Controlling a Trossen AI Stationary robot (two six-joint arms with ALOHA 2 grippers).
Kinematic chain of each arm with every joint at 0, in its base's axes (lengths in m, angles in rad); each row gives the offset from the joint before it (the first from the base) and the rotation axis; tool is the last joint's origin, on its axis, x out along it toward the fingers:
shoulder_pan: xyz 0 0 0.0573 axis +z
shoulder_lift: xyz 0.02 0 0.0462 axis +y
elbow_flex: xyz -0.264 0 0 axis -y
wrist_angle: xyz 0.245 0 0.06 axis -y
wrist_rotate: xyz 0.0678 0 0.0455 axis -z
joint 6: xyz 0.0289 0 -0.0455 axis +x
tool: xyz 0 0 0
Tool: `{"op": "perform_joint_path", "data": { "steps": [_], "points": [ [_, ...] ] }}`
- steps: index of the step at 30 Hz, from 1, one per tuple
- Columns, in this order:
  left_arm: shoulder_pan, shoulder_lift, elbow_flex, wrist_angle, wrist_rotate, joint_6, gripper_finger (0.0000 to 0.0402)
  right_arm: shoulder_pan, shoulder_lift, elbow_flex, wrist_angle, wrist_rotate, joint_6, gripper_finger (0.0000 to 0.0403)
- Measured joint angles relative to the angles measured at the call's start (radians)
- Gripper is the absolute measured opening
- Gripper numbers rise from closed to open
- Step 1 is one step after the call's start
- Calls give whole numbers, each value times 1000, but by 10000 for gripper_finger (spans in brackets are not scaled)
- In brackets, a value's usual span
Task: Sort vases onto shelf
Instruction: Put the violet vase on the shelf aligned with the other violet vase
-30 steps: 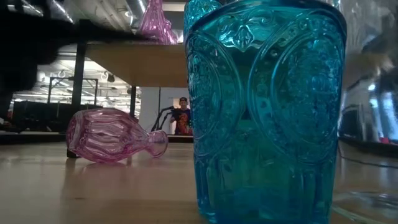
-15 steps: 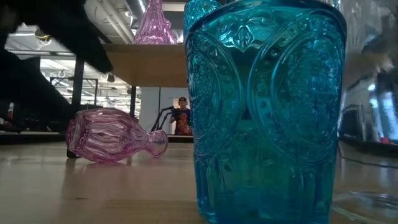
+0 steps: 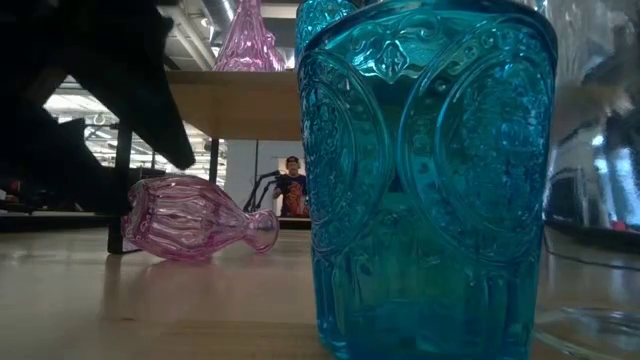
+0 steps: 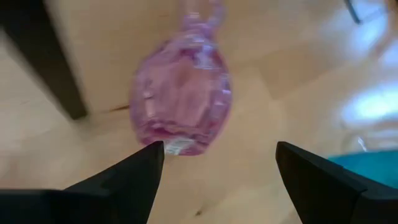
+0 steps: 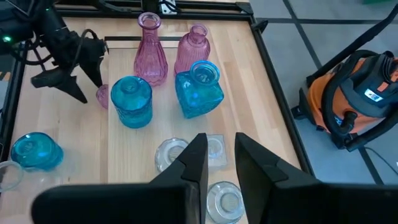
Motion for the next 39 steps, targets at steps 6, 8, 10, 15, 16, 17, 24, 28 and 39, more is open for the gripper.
{"op": "perform_joint_path", "data": {
  "steps": [6, 8, 10, 15, 16, 17, 24, 28, 39],
  "points": [
    [1, -2, 0, -94, 24, -157, 304, 0, 0, 0, 0, 0, 9, 62],
    [-2, -6, 0, -119, 18, -203, 304, 0, 0, 0, 0, 0, 22, 62],
    [-1, -9, 0, -147, -4, -255, 304, 0, 0, 0, 0, 0, 27, 62],
    [4, -9, 0, -171, -65, -313, 304, 0, 0, 0, 0, -6, 28, 62],
    [10, -9, 0, -172, -74, -315, 304, 0, 0, 0, 0, -10, 29, 62],
    [16, -9, 0, -174, -81, -315, 304, 0, 0, 0, 0, -10, 29, 62],
    [54, 9, 0, -154, -89, -290, 304, 0, 0, 0, 0, -20, 28, 62],
    [62, 40, 0, -88, -99, -252, 304, 0, 0, 0, 0, -47, 27, 62],
    [50, 123, 1, 75, -83, -201, 305, 1, 0, 0, 0, -60, 27, 62]
  ]
}}
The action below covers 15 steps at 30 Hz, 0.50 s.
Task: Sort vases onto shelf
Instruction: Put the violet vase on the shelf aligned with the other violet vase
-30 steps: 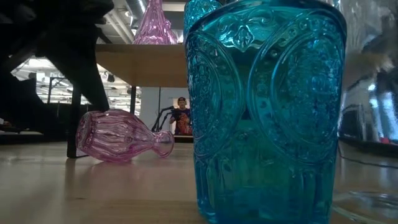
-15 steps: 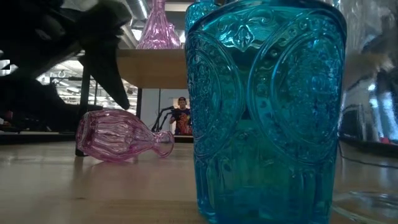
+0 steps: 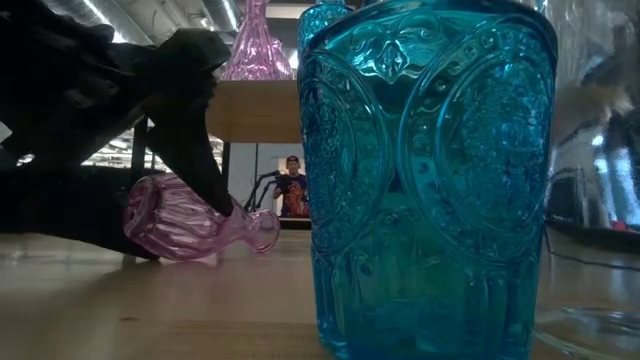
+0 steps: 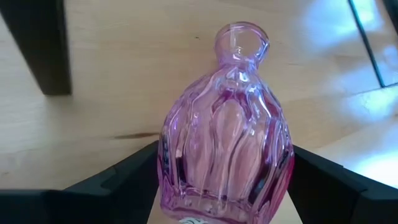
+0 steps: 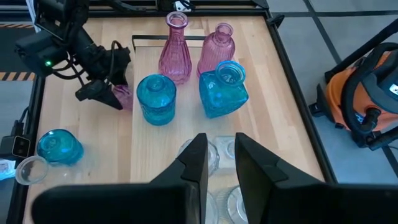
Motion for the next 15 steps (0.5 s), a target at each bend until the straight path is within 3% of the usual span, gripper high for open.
{"op": "perform_joint_path", "data": {
  "steps": [7, 12, 15],
  "points": [
    [-21, 12, 0, 29, -12, 5, 302, 0, 0, 0, 0, -3, 1, 62],
    [-32, 12, 0, 48, -4, -21, 268, 0, 0, 0, 0, -4, 9, 62],
    [-47, 8, 0, 75, 1, -33, 267, 0, 0, 0, 0, -27, 25, 62]
  ]
}}
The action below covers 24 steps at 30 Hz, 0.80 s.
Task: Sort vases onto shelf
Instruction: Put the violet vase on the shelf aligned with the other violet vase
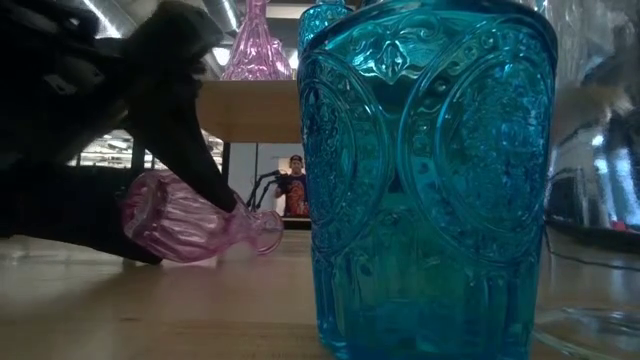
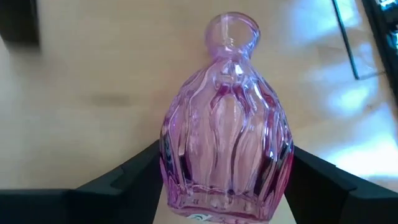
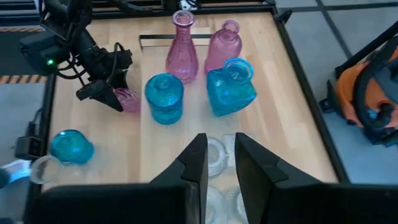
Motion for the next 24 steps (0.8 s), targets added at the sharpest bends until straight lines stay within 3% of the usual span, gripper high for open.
{"op": "perform_joint_path", "data": {
  "steps": [8, 15, 24],
  "points": [
    [-84, -72, 28, 15, 30, -24, 262, 0, 0, 0, 0, -66, 35, 62],
    [-177, -219, 51, -7, -170, 77, 262, 0, 2, 0, 23, -61, 70, 62],
    [-236, -398, 130, 75, -388, 474, 262, 41, 3, -8, 285, -148, 79, 62]
  ]
}}
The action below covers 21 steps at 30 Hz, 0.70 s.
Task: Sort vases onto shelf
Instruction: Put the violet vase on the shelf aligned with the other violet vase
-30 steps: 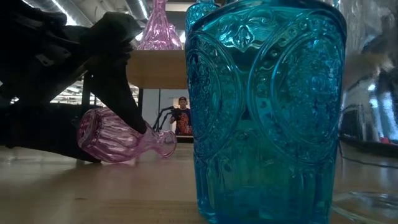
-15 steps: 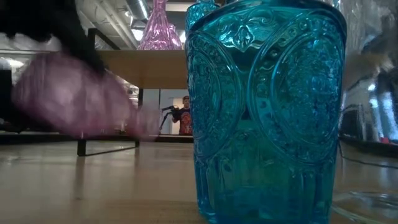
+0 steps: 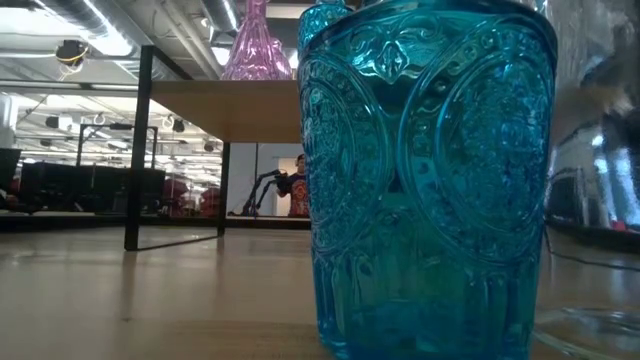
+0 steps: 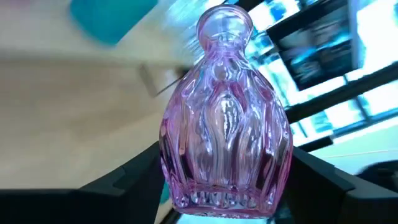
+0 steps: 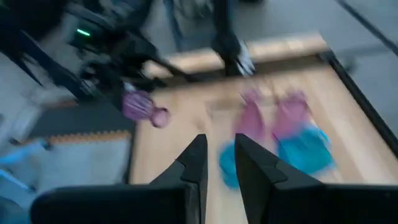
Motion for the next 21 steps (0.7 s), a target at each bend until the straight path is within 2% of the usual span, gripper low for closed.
{"op": "perform_joint_path", "data": {
  "steps": [4, 8, 14, 18, 21],
  "points": [
    [9, -55, 57, 81, -78, 285, 262, 50, -3, -79, 229, -10, 21, 66],
    [60, -92, 118, 142, -80, 587, 262, 71, -2, -220, 500, -43, 84, 91],
    [113, -141, 195, 191, -84, 949, 261, 69, 1, -394, 809, -78, 188, 178],
    [147, -172, 203, 229, -75, 1098, 261, 65, -1, -458, 1032, -65, 226, 241],
    [167, -181, 203, 306, -71, 1211, 261, 51, -2, -497, 1117, -40, 280, 276]
  ]
}}
